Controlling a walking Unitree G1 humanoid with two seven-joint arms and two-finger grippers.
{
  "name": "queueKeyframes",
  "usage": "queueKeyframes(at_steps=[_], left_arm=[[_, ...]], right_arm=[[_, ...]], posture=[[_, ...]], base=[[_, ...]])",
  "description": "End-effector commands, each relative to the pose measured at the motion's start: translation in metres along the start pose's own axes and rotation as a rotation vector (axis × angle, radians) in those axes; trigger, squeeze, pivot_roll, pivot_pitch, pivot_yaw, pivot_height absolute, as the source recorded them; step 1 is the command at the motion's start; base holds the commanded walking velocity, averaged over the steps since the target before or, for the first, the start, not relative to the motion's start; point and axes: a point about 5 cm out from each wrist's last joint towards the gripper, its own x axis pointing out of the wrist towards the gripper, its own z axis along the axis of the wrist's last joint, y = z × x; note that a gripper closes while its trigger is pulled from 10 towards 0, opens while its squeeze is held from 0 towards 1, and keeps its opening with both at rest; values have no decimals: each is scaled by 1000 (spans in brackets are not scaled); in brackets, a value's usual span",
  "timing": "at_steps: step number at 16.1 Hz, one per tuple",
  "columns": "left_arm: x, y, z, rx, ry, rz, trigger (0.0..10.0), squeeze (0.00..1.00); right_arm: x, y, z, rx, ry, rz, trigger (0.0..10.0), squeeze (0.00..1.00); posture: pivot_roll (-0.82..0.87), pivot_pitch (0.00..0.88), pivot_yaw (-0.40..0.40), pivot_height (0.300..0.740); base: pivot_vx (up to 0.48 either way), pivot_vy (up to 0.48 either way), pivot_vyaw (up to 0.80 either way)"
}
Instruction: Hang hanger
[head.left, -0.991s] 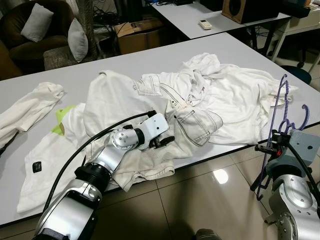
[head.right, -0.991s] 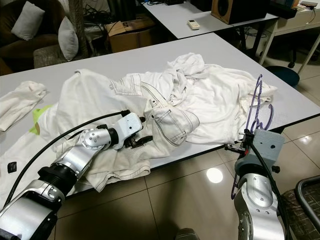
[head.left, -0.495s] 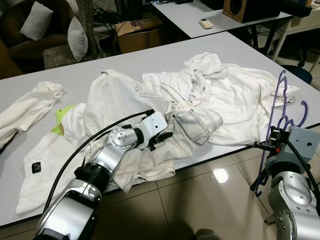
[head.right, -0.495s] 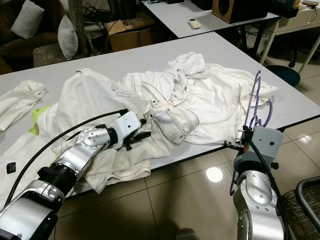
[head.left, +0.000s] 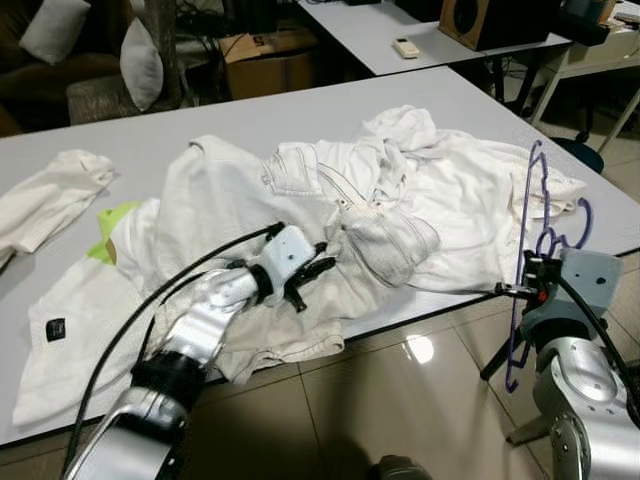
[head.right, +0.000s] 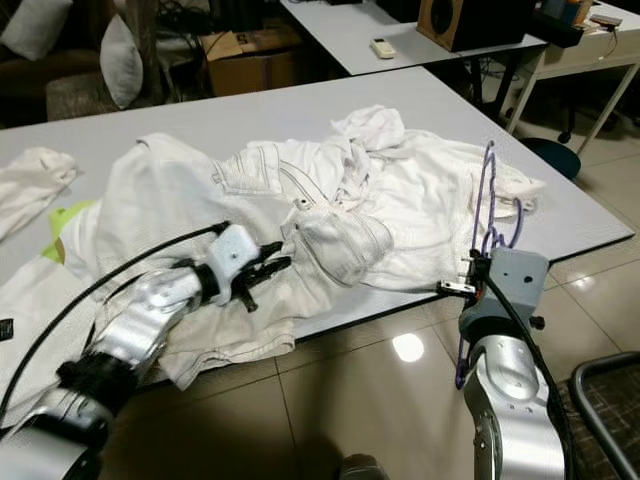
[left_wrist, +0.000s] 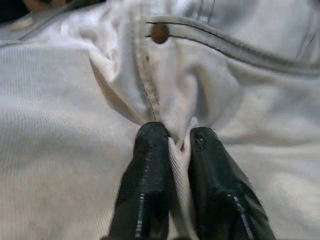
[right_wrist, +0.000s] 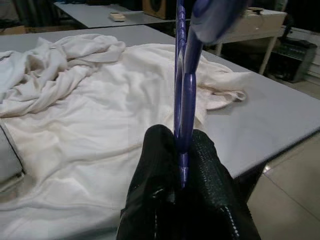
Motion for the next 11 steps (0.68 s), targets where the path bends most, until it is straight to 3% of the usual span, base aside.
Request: queueKeyframes(at_steps=[1, 3, 4, 5, 7, 8, 9, 11], left_arm=[[-10, 18, 16, 32, -90, 42, 0, 0], [-27, 55, 58, 92, -251, 84, 0, 0], [-30, 61, 66, 83, -273, 72, 0, 0], [-45, 75, 88, 46, -254, -111, 0, 0], [-62, 87, 117, 10, -283, -257, 0, 0], [-66, 93, 130, 3, -323, -269, 0, 0], [-73, 110, 158, -5, -449, -228, 0, 0], [-79, 135, 186, -36, -604, -90, 0, 0]], right_arm=[[3, 2, 2, 6, 5, 22, 10000, 0], [6, 1, 3, 3, 3, 28, 10000, 0], [6, 1, 3, 3, 3, 29, 10000, 0], [5, 2, 2, 5, 3, 33, 10000, 0], [5, 4, 2, 9, 3, 35, 10000, 0], [5, 4, 2, 11, 3, 35, 10000, 0], [5, 5, 2, 15, 2, 34, 10000, 0], [6, 5, 1, 18, 1, 34, 10000, 0]], posture=[[-217, 11, 13, 740], [-211, 10, 10, 740], [-210, 10, 11, 740], [-209, 8, 15, 740], [-209, 8, 19, 740], [-208, 8, 19, 740], [-204, 5, 19, 740], [-203, 4, 26, 740]], base=[[0, 0, 0], [0, 0, 0], [0, 0, 0], [0, 0, 0], [0, 0, 0], [0, 0, 0], [0, 0, 0], [0, 0, 0]])
